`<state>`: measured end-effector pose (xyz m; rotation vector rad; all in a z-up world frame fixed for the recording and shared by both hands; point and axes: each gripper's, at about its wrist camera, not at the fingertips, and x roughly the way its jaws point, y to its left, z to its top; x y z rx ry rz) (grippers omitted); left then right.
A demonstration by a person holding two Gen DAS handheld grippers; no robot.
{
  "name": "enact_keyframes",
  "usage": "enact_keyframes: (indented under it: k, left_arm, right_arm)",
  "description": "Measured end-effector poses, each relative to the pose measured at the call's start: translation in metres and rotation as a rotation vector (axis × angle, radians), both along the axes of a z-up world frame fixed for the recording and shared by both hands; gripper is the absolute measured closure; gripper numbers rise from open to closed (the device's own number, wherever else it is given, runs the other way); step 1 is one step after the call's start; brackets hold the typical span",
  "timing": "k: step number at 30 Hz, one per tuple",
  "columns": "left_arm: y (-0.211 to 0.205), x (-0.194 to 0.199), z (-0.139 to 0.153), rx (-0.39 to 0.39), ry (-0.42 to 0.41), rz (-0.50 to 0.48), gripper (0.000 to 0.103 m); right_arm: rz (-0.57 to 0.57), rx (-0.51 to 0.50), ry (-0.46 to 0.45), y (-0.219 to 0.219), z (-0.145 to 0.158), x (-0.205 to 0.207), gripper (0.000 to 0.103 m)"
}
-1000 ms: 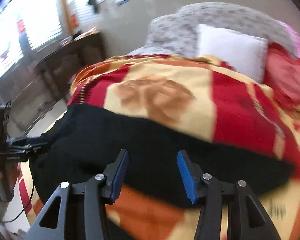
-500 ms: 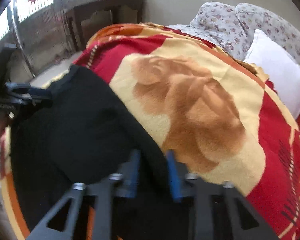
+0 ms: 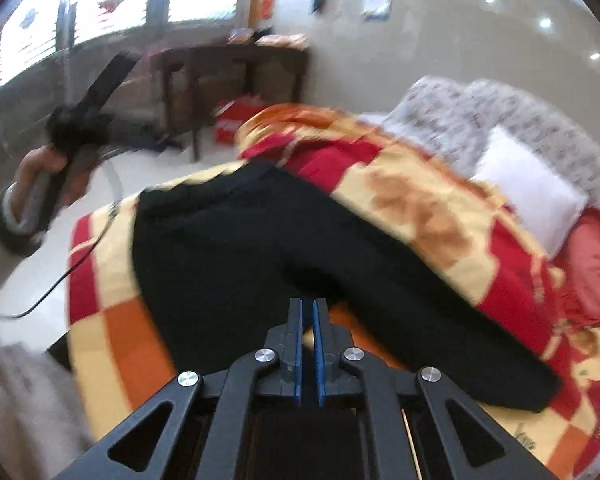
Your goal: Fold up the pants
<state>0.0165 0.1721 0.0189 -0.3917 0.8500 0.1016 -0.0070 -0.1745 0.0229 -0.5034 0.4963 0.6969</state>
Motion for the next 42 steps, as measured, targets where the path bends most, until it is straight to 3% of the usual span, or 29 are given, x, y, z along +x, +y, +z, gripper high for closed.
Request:
enact_keyframes:
  k: [3, 4, 6, 12, 15, 17, 19, 22, 28, 33, 36, 39, 41, 42]
  left_arm:
    - [-0.006, 0.003, -0.009, -0.034, 0.024, -0.033, 0.033]
    - [-0.009, 0.004, -0.01, -0.032, 0.025, -0.04, 0.033]
    - [-0.016, 0.01, -0.014, -0.021, 0.033, -0.048, 0.033]
    - [-0.025, 0.036, -0.026, -0.031, 0.064, -0.081, 0.033]
    - [-0.027, 0.046, -0.029, -0.013, 0.076, -0.084, 0.033]
    - [-0.025, 0.049, -0.031, -0.017, 0.08, -0.078, 0.033]
    - [-0.021, 0.047, -0.032, -0.026, 0.08, -0.066, 0.033]
    - [-0.013, 0.04, -0.03, -0.05, 0.077, -0.045, 0.033]
    - [0.006, -0.001, -0.006, -0.086, -0.009, -0.012, 0.033]
    - [0.015, -0.031, 0.0, -0.105, -0.034, 0.006, 0.032]
    - [0.012, -0.035, -0.006, -0.114, -0.013, -0.004, 0.032]
    - [0.012, -0.037, -0.012, -0.138, -0.007, 0.0, 0.032]
    - [0.017, -0.04, -0.016, -0.177, -0.009, 0.013, 0.032]
    - [0.019, -0.042, -0.017, -0.192, -0.015, 0.02, 0.032]
  right_arm:
    - [-0.088, 0.055, 0.066, -0.009, 0.01, 0.047, 0.087]
    - [-0.092, 0.052, 0.069, -0.008, 0.011, 0.063, 0.07]
    - [-0.105, 0.015, 0.063, -0.001, 0.009, 0.097, 0.048]
    - [-0.043, -0.107, 0.182, 0.029, -0.019, 0.187, 0.048]
    - [-0.032, -0.218, 0.187, 0.041, -0.038, 0.211, 0.048]
    - [0.012, -0.224, 0.228, 0.044, -0.042, 0.218, 0.054]
    - [0.072, -0.2, 0.258, 0.046, -0.041, 0.21, 0.091]
    - [0.113, -0.209, 0.21, 0.047, -0.034, 0.176, 0.097]
    - [0.184, -0.124, 0.188, 0.035, -0.01, 0.059, 0.098]
    - [0.197, -0.082, 0.269, 0.032, -0.052, -0.031, 0.098]
    - [0.169, -0.095, 0.299, 0.04, -0.076, -0.05, 0.097]
    - [0.152, -0.033, 0.29, 0.045, -0.066, -0.051, 0.094]
    - [0.163, 0.053, 0.28, 0.049, -0.053, -0.047, 0.082]
    - [0.167, 0.086, 0.271, 0.055, -0.048, -0.046, 0.06]
